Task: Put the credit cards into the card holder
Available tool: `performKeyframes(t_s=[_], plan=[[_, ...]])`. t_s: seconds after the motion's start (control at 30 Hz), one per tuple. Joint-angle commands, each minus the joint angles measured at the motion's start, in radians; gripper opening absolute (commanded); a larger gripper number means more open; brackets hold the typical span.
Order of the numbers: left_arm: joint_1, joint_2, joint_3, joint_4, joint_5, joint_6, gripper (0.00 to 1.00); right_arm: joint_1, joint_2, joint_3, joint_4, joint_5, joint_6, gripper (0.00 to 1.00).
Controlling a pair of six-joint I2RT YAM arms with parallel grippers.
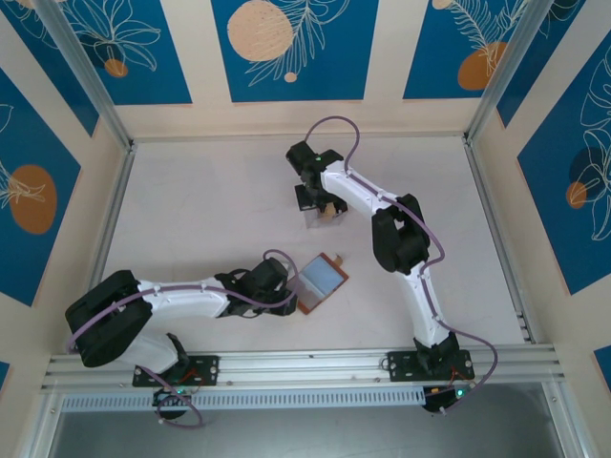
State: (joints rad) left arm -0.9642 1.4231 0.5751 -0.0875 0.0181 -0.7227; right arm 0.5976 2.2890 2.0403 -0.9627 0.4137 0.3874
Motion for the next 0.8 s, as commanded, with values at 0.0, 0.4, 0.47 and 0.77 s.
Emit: performKeyframes(t_s=[0.0,0.4,0.47,0.77], plan=[[0.03,-0.01,-0.001,-0.075,-0.077,0.04,0.38,0.001,-0.086,0.0,-0.006,-0.027,-0.022,0.0],[0.075,-0.007,0.046,-0.142,-0.06,0.126,0.38,0.0,-0.326,-0.164,0.084,-0.084,-0.036,0.0],[0.084,0.0,0.052,-0.146,-0.051,0.132,0.37,0.001,-0.392,-0.249,0.121,-0.12,-0.033,0.0],[0.12,-0.141,0.026,-0.158,0.068,0.123,0.43,0.039,-0.664,-0.715,0.285,-0.264,0.008,0.0]])
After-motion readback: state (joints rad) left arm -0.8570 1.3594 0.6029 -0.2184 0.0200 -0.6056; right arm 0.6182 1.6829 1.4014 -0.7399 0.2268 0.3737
